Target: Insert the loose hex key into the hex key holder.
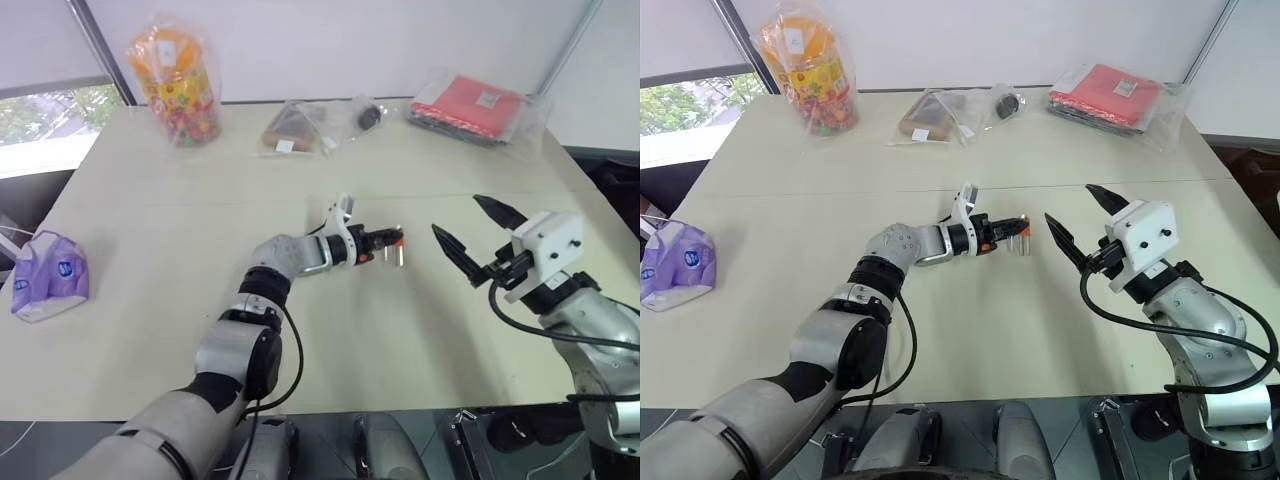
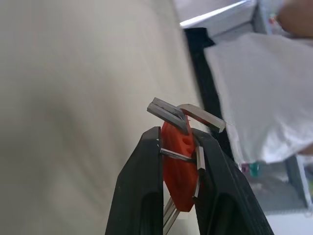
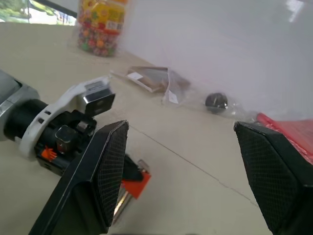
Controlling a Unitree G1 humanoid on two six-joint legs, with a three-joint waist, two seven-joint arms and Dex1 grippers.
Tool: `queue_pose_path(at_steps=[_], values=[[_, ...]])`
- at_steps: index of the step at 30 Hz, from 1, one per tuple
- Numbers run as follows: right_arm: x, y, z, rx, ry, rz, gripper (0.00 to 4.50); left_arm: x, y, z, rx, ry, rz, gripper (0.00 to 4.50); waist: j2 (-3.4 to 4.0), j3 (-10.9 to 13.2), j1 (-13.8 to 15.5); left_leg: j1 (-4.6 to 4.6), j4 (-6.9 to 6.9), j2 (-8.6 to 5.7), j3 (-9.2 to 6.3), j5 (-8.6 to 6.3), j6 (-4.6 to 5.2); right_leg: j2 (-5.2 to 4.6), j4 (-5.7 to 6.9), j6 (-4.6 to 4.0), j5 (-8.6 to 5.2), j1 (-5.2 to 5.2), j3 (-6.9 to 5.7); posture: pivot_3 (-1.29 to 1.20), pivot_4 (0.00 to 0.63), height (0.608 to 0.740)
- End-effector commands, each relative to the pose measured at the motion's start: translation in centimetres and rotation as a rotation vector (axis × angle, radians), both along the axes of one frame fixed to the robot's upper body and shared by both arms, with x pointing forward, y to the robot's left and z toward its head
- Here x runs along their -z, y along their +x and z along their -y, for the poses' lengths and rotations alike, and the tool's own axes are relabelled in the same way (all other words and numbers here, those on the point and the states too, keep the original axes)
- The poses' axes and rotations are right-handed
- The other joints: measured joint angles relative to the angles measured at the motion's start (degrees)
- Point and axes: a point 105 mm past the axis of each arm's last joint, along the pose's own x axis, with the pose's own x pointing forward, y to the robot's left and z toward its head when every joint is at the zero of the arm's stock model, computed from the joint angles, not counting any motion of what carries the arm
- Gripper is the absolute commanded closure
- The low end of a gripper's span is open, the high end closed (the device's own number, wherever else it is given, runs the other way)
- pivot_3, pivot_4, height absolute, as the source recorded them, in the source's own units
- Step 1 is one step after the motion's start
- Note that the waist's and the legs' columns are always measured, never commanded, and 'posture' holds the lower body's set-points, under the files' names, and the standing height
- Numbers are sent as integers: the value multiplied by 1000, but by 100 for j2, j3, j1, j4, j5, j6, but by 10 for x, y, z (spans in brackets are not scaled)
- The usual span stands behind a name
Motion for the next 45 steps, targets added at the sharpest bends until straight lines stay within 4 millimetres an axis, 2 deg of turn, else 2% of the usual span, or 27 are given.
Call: queue_pose_path(at_steps=[1,6,16,21,28,30,35,37,40,45], values=[[-11,-5,-8,-11,-11,65,904,4,3,-6,-13,59,-13,3740,-3,-1,5,0,0,-1,0,0,0,-1,-1,0,0,0,0,0,150,740],[-8,0,-12,-23,-17,66,904,7,8,-24,-42,96,-27,3740,-1,-2,-22,3,0,0,0,0,-1,1,0,0,0,2,1,0,150,740],[-6,10,-17,-65,-24,69,904,17,24,-83,-202,213,-46,3740,-1,-7,-24,12,-1,7,4,1,-2,4,4,0,0,4,5,0,150,740],[-6,14,-19,-79,-25,74,904,16,25,-91,-223,210,-22,3740,0,-10,-35,18,-3,7,4,1,-3,4,4,0,0,8,6,0,150,740],[-7,17,-20,-84,-29,79,904,4,25,-82,-182,212,119,3740,0,-11,-19,19,-2,7,5,1,-3,3,4,0,0,9,7,0,150,740],[-7,17,-21,-84,-28,79,895,0,25,-79,-173,188,132,3123,0,-11,-23,19,-2,7,5,1,-3,2,4,0,0,9,7,0,150,740],[-6,16,-22,-83,-25,78,895,-3,24,-74,-166,157,109,755,0,-12,0,15,-1,4,5,1,-3,0,3,0,0,9,6,0,150,740],[-6,16,-23,-83,-28,78,895,-3,23,-72,-150,161,122,64,1,-13,1,17,1,4,5,1,-3,0,3,0,0,12,6,0,150,740],[-6,16,-24,-85,-30,77,895,-3,22,-71,-141,178,138,64,2,-15,0,19,0,4,5,1,-3,0,3,0,0,14,6,0,150,740],[-5,16,-23,-86,-36,72,895,-8,21,-83,-112,256,235,64,2,-15,-19,19,-1,4,5,1,-3,1,3,0,0,13,6,0,150,740]])
